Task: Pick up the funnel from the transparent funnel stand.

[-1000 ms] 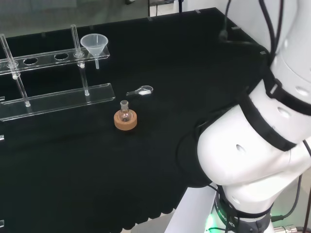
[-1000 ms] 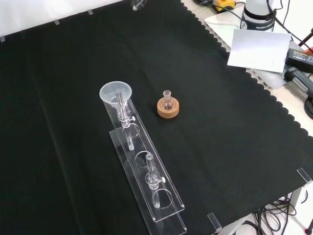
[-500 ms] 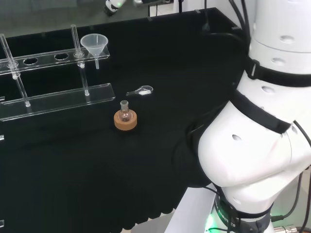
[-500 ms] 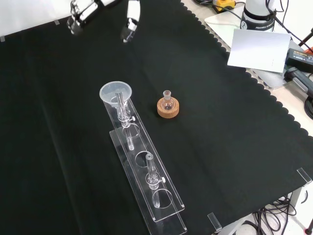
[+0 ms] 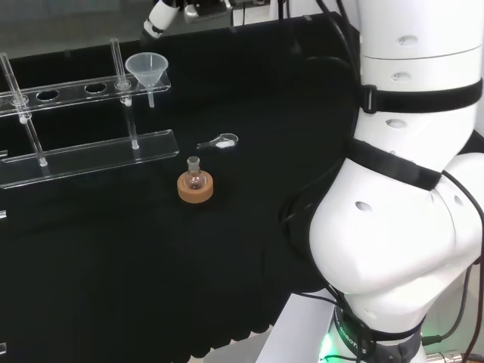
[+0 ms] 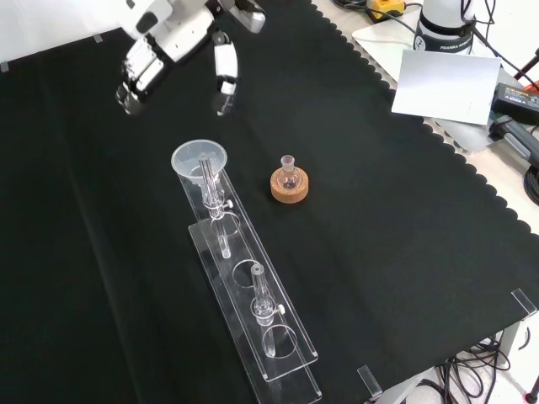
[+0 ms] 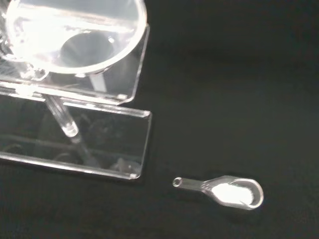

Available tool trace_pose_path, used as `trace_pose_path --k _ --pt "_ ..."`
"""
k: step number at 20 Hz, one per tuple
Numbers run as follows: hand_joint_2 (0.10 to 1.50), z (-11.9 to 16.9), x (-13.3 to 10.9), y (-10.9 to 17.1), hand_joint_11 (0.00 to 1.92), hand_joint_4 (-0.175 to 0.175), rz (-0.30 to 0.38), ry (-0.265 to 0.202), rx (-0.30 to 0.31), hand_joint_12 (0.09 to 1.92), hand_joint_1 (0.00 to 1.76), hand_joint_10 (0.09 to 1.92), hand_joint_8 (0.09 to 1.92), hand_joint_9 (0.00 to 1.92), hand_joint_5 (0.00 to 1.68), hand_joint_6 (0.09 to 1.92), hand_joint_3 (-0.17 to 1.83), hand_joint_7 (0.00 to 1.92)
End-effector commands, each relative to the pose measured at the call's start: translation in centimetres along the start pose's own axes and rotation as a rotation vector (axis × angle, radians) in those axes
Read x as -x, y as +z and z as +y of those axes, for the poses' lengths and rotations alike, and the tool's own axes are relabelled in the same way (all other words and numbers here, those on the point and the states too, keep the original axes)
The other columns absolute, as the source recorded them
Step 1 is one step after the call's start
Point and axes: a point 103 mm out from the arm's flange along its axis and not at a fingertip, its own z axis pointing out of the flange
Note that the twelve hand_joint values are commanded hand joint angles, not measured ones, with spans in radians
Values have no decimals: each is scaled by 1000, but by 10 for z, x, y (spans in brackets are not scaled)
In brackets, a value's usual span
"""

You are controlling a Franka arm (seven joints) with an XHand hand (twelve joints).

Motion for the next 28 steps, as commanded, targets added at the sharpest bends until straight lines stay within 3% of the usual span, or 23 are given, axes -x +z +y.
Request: trace_pose_path --k 1,12,21,28 --pt "662 9 -36 17 222 8 -32 -23 -68 1557 571 873 249 86 22 87 419 0" --pt "650 22 -37 34 258 -8 -57 28 -80 1543 637 895 293 91 26 87 419 0" --pt "647 35 -33 49 271 -12 -56 39 -101 1532 645 913 245 41 25 87 430 0" --pt "642 37 -37 56 291 -18 -50 30 -66 1522 645 926 304 66 36 87 445 0"
